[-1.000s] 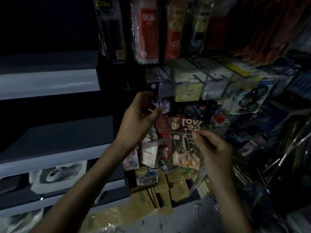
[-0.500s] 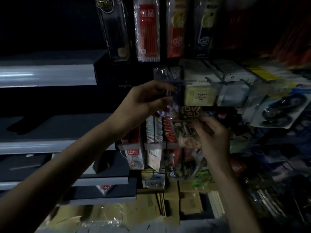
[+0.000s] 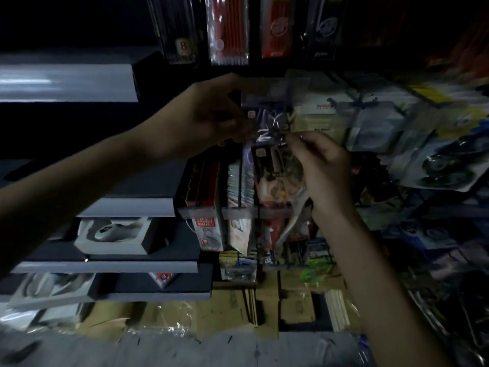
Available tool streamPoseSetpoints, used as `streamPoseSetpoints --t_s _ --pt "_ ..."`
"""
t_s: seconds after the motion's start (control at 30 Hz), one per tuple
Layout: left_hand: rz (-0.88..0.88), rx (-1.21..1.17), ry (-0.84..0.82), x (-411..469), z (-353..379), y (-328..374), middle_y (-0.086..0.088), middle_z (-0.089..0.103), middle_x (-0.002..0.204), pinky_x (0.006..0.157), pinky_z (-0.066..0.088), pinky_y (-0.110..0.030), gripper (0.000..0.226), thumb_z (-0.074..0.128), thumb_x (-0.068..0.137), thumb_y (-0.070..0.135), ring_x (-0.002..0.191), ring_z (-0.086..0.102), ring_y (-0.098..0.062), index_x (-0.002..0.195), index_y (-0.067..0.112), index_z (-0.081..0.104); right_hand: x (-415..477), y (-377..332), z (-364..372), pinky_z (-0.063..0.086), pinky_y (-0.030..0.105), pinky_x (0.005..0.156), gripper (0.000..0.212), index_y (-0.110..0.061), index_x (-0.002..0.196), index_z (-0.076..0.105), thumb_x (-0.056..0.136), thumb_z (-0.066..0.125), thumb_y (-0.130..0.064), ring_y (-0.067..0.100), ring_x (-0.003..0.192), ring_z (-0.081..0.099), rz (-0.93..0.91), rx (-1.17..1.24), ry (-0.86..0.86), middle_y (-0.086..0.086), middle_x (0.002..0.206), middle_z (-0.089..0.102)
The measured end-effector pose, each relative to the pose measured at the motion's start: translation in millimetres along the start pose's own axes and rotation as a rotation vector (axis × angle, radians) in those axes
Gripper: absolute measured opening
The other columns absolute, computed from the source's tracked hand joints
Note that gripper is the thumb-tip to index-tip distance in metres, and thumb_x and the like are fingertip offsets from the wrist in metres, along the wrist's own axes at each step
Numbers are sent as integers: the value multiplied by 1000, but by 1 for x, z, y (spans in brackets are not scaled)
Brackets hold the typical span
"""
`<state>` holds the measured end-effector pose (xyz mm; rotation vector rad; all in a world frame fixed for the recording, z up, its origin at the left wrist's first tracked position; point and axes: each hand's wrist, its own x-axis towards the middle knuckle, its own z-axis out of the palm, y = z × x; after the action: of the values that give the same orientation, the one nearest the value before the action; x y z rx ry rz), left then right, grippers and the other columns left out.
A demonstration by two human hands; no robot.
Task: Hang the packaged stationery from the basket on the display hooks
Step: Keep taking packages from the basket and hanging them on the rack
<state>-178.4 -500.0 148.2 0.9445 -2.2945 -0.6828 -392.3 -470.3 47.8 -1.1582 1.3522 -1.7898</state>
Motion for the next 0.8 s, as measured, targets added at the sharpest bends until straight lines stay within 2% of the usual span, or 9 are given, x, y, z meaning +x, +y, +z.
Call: streamPoseSetpoints --t_s 0.1,0.17,0.27,0.37,0.5,0.67,0.8 --pt "2 33 16 -2 2 -2 1 79 102 81 62 -45 54 67 98 28 92 76 -19 149 30 49 2 1 8 59 30 78 16 -10 103 78 94 75 -23 15 89 74 15 38 21 2 91 79" --pt "18 46 20 -3 2 -4 -1 78 101 81 62 -43 55 67 99 25 92 76 -18 150 29 48 4 0 13 60 35 81 16 -11 103 79 94 75 -24 16 92 75 12 57 44 2 93 79" --pt "42 28 39 -1 4 -8 3 77 98 80 64 -33 51 67 102 16 90 76 -11 150 22 50 6 -3 18 60 31 78 12 -14 104 79 96 74 -22 7 91 74 -1 66 71 -5 92 79" --pt "40 -37 66 2 7 -14 10 75 100 79 60 -22 52 69 99 9 91 75 -4 148 11 53 9 -1 22 58 25 79 14 -12 106 79 96 74 -20 8 92 74 -9 86 97 -4 94 79" --pt "52 -49 74 1 10 -15 9 74 103 80 60 -23 52 70 98 8 93 75 -4 148 10 54 10 2 24 56 23 75 13 -13 103 79 96 73 -22 8 91 74 -8 99 87 -1 95 79" --pt "43 -85 83 0 10 -11 7 74 104 81 59 -21 53 70 98 7 93 75 -5 149 9 53 12 1 30 58 27 78 7 -17 97 78 96 73 -22 11 91 74 -18 97 92 -4 92 79" --pt "46 -81 90 0 13 -8 7 74 106 84 60 -22 52 68 99 4 94 74 -5 149 8 53 17 3 31 55 20 68 8 -17 95 78 96 73 -23 6 86 73 -13 100 96 -3 90 79"
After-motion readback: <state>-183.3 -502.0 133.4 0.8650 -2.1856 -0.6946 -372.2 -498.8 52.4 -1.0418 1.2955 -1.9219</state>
